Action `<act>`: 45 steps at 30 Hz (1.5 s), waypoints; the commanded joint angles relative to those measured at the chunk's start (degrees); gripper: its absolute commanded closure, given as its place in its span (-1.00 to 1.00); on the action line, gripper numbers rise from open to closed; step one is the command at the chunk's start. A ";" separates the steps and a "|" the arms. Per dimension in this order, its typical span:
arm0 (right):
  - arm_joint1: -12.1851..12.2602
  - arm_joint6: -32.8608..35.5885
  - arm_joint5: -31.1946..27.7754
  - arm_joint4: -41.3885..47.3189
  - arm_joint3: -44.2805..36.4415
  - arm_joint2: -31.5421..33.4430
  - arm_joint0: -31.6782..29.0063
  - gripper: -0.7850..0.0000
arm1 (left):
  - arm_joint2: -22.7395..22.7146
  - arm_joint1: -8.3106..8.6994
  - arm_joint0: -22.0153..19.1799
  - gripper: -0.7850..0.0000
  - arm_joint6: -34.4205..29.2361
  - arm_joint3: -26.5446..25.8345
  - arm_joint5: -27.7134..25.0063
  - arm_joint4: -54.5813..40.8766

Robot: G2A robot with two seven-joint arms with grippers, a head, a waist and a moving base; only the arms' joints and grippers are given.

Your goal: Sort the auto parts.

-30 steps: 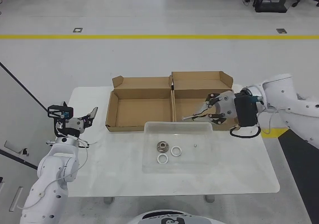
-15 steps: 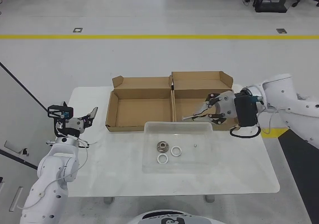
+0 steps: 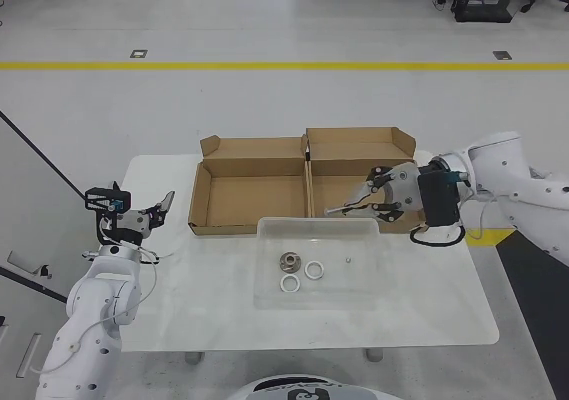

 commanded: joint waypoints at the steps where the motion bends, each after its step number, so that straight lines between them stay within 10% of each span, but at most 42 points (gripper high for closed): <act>1: -0.08 0.32 0.99 3.47 -0.31 0.63 -1.32 1.00 | 0.00 0.00 0.00 -1.00 0.00 0.00 0.00 0.00; 13: -2.31 -3.56 3.04 13.72 -3.11 3.13 -5.50 1.00 | 0.00 0.00 0.00 -1.00 0.00 0.00 0.00 0.00; 45: -17.45 -4.55 2.98 33.92 -5.47 4.65 -6.07 1.00 | 0.00 0.00 0.00 -1.00 0.00 0.00 0.00 0.00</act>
